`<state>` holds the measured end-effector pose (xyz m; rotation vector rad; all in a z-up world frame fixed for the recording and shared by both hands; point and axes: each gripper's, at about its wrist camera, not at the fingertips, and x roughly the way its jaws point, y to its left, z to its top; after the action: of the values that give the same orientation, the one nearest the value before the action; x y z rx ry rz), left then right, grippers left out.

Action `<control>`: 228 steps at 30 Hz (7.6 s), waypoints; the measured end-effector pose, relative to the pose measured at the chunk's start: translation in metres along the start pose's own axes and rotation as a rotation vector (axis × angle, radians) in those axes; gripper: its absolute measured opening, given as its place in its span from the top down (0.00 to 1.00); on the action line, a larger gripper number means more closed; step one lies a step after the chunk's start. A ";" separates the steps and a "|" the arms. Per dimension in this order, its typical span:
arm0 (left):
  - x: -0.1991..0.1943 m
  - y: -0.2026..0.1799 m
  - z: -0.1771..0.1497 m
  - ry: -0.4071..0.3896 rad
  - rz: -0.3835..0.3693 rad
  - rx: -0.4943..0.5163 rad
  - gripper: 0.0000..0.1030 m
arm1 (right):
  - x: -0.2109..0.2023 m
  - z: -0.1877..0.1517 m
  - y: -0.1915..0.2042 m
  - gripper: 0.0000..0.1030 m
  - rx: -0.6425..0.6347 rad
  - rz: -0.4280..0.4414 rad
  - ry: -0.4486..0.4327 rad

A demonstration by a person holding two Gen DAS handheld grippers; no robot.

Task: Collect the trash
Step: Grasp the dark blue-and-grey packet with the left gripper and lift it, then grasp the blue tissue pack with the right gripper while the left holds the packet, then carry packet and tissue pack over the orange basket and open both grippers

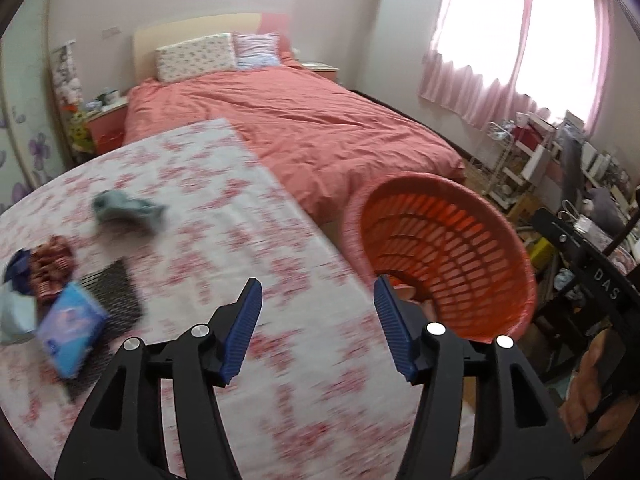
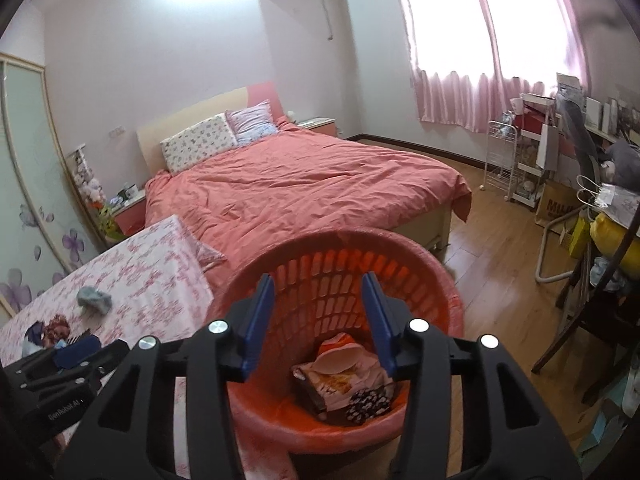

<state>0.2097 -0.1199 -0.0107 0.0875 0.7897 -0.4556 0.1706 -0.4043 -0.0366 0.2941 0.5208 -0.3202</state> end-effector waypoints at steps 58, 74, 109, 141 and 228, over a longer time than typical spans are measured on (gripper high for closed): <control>-0.109 0.248 -0.051 -0.138 0.389 -0.383 0.59 | -0.006 -0.090 0.298 0.46 -0.374 0.379 0.199; -0.134 0.282 -0.072 -0.142 0.418 -0.432 0.59 | 0.020 -0.116 0.362 0.37 -0.470 0.233 0.266; -0.130 0.284 -0.081 -0.123 0.376 -0.435 0.59 | 0.022 -0.109 0.319 0.32 -0.375 0.174 0.281; -0.121 0.259 -0.076 -0.107 0.356 -0.391 0.59 | 0.030 -0.102 0.307 0.51 -0.416 0.307 0.278; 0.031 -0.082 0.024 -0.015 -0.224 0.062 0.58 | 0.008 0.025 -0.044 0.48 0.106 0.031 -0.052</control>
<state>0.2096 -0.2107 -0.0077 0.0532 0.7745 -0.6924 0.1714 -0.4545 -0.0287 0.3949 0.4483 -0.3247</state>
